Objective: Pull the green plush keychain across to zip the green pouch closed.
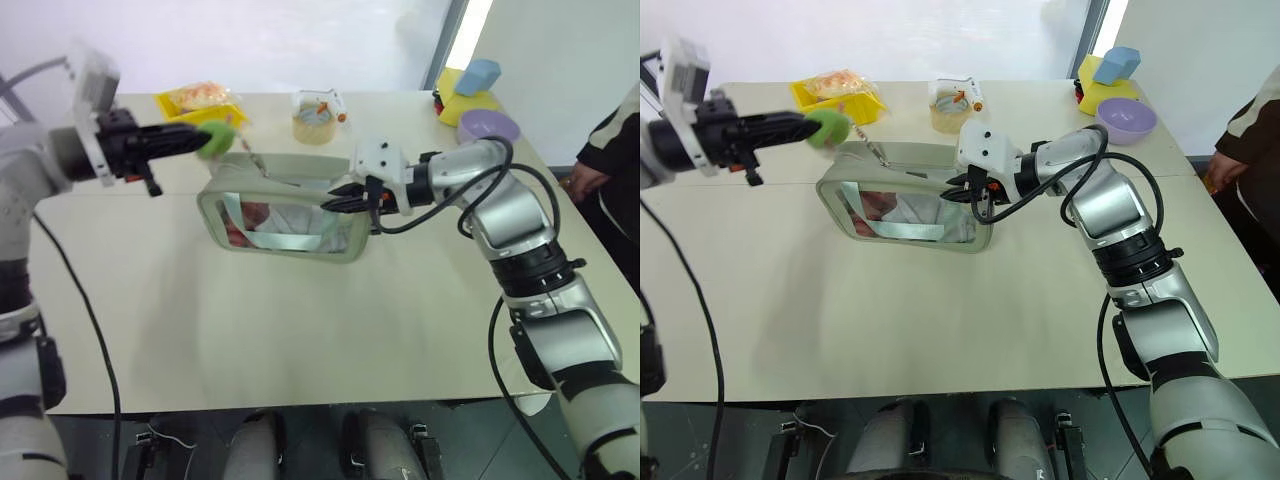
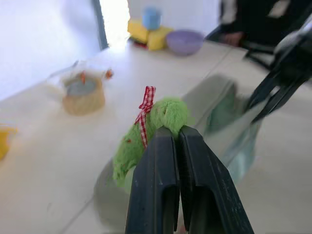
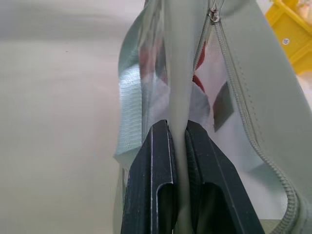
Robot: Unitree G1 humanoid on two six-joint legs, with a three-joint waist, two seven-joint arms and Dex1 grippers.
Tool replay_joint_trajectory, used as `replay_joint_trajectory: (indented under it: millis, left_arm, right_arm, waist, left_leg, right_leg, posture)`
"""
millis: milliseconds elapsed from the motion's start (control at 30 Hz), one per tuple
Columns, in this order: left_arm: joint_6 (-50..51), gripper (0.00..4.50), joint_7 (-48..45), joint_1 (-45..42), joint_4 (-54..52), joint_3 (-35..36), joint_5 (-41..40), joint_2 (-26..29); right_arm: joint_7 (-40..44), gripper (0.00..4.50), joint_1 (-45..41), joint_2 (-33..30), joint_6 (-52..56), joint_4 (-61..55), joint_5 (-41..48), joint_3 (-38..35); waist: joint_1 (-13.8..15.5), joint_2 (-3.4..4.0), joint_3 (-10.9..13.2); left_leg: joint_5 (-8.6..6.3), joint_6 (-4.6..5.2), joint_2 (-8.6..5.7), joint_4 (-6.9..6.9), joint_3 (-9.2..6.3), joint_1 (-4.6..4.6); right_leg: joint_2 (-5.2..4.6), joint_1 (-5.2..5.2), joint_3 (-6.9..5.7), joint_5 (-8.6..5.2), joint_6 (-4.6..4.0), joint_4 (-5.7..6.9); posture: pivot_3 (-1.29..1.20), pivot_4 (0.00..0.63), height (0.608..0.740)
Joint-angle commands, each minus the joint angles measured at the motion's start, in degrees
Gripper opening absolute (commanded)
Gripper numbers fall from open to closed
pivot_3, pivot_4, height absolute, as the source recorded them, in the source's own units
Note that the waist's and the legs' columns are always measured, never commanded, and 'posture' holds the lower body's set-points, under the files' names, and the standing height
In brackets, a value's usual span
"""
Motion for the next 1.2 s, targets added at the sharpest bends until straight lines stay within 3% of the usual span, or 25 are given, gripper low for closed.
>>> replay_joint_trajectory:
  millis: [33,300,400,633,867,1133,1200]
  left_arm:
    - [-1.4,0.02,-0.4,-0.4,-3.0,-2.9,1.0,-1.0]
    - [-6.1,0.02,-5.2,3.6,-4.9,-7.1,4.3,1.2]
    - [-7.3,0.94,-5.7,2.8,-3.8,-7.2,5.1,1.6]
    - [-9.4,4.38,-6.0,2.0,-2.0,-6.4,8.9,5.0]
    - [-10.5,4.38,-8.8,8.8,-0.2,-3.7,9.2,9.9]
    - [-17.3,4.38,-4.5,10.6,6.5,-5.6,13.4,3.1]
    - [-17.1,3.87,-5.4,10.0,6.9,-5.2,12.6,2.5]
  right_arm:
    - [-0.3,0.0,-0.8,0.7,-1.2,-0.5,-0.1,-0.8]
    - [-0.6,0.0,-0.1,0.2,-0.5,-1.5,-0.2,-1.3]
    - [-0.8,0.0,0.0,0.3,-0.6,-1.3,-0.3,-1.4]
    - [-1.0,0.0,-0.5,1.2,-1.6,0.1,-0.5,-1.2]
    - [-0.6,0.0,-0.9,1.3,-2.4,1.1,-0.5,-1.2]
    - [-0.4,0.0,-1.3,1.5,-2.1,0.8,-0.5,-1.1]
    - [-0.4,0.0,-1.3,1.4,-1.9,0.6,-0.5,-1.2]
  waist:
    - [-0.2,0.01,0.0]
    - [-0.2,0.02,0.0]
    - [-0.1,0.02,0.0]
    - [-0.3,0.03,0.0]
    - [-0.3,0.05,0.0]
    - [0.0,0.02,0.0]
    - [0.0,0.02,0.0]
  left_leg:
    - [0.0,0.0,0.0,0.0,0.0,0.01]
    - [0.0,0.0,0.06,0.04,0.01,0.02]
    - [0.0,0.0,0.06,0.03,0.01,0.02]
    - [0.0,0.01,0.06,0.03,0.0,0.02]
    - [-0.01,0.02,0.06,0.02,0.02,0.03]
    - [-0.04,0.06,0.06,0.06,0.03,-0.02]
    - [-0.04,0.06,0.06,0.06,0.02,-0.01]
  right_leg:
    - [0.0,0.0,0.0,0.0,0.0,0.0]
    - [0.06,-0.02,0.01,0.0,0.0,0.03]
    - [0.06,-0.01,0.01,0.0,0.0,0.03]
    - [0.07,-0.02,0.01,0.0,0.0,0.03]
    - [0.07,-0.02,0.01,0.0,0.0,0.02]
    - [0.05,-0.01,0.01,0.0,0.0,0.02]
    - [0.06,-0.01,-0.01,0.0,0.0,0.02]
  posture:
    - [0.0,0.15,0.739]
    - [0.0,0.15,0.739]
    - [0.0,0.15,0.739]
    - [0.0,0.15,0.739]
    - [0.0,0.15,0.739]
    - [0.0,0.15,0.739]
    - [0.0,0.15,0.739]
